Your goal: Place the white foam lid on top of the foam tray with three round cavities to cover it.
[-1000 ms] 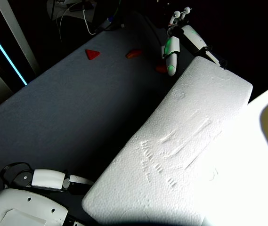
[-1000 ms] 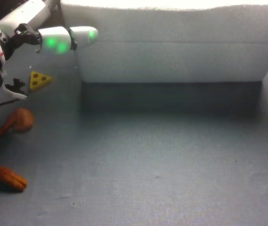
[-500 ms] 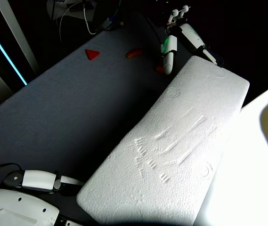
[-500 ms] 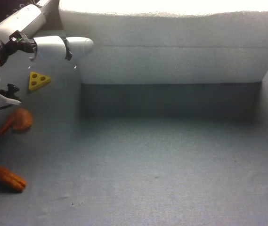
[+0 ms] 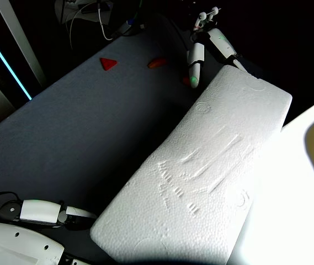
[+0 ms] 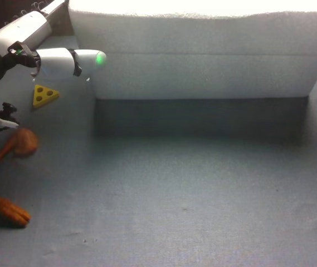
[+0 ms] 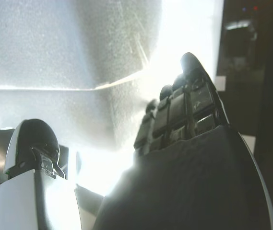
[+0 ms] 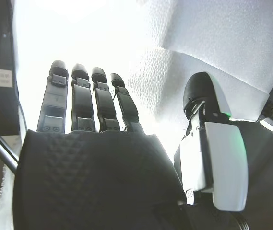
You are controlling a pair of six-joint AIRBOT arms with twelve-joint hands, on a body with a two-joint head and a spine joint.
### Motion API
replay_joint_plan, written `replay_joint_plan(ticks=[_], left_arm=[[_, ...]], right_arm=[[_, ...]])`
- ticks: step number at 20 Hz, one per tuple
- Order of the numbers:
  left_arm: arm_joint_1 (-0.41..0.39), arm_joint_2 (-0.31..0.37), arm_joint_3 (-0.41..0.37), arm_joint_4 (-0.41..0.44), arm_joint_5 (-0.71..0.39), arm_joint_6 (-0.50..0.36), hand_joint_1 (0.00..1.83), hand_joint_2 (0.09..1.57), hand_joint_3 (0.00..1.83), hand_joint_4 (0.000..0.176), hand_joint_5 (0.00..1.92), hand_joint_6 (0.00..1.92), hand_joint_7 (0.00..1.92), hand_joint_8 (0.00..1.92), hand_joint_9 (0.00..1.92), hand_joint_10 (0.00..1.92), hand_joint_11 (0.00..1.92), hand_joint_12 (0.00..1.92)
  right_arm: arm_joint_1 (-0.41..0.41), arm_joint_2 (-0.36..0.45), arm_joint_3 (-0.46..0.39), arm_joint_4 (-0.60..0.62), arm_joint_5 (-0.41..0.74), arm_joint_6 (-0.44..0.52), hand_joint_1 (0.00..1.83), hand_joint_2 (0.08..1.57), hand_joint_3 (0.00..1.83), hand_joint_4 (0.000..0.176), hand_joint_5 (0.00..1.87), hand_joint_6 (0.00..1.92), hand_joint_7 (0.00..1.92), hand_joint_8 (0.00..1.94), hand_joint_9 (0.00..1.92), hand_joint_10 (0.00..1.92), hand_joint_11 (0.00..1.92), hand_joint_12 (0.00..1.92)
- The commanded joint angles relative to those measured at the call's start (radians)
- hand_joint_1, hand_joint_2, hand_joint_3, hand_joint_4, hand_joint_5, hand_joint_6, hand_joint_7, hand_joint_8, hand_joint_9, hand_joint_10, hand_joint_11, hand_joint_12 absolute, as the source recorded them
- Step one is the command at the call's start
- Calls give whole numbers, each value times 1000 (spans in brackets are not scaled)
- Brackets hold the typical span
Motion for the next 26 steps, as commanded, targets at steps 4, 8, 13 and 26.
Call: replay_joint_plan(ticks=[4, 8, 13, 26], left_arm=[[5, 18, 3, -22, -126, 2, 538, 1009, 0, 0, 0, 0, 0, 0, 0, 0, 0, 420], [-4, 23, 3, -21, -134, 8, 510, 961, 0, 52, 0, 0, 0, 0, 0, 0, 0, 547], [-12, 26, -2, -12, -149, 7, 576, 1000, 7, 28, 0, 0, 0, 0, 0, 0, 0, 328], [-65, 25, -28, 107, -170, -25, 580, 1053, 0, 15, 0, 0, 0, 0, 0, 0, 0, 156]], right_arm=[[10, 19, 1, -9, 118, -11, 413, 1198, 0, 0, 0, 0, 0, 0, 0, 0, 23, 28], [35, 19, -9, -8, 121, -53, 342, 1220, 0, 0, 0, 0, 0, 0, 0, 0, 0, 289], [79, 19, -27, -11, 121, -92, 391, 1214, 0, 0, 0, 0, 0, 0, 0, 0, 0, 268], [178, 67, -90, -55, 108, -190, 378, 1208, 1, 0, 0, 0, 0, 0, 0, 0, 25, 12]])
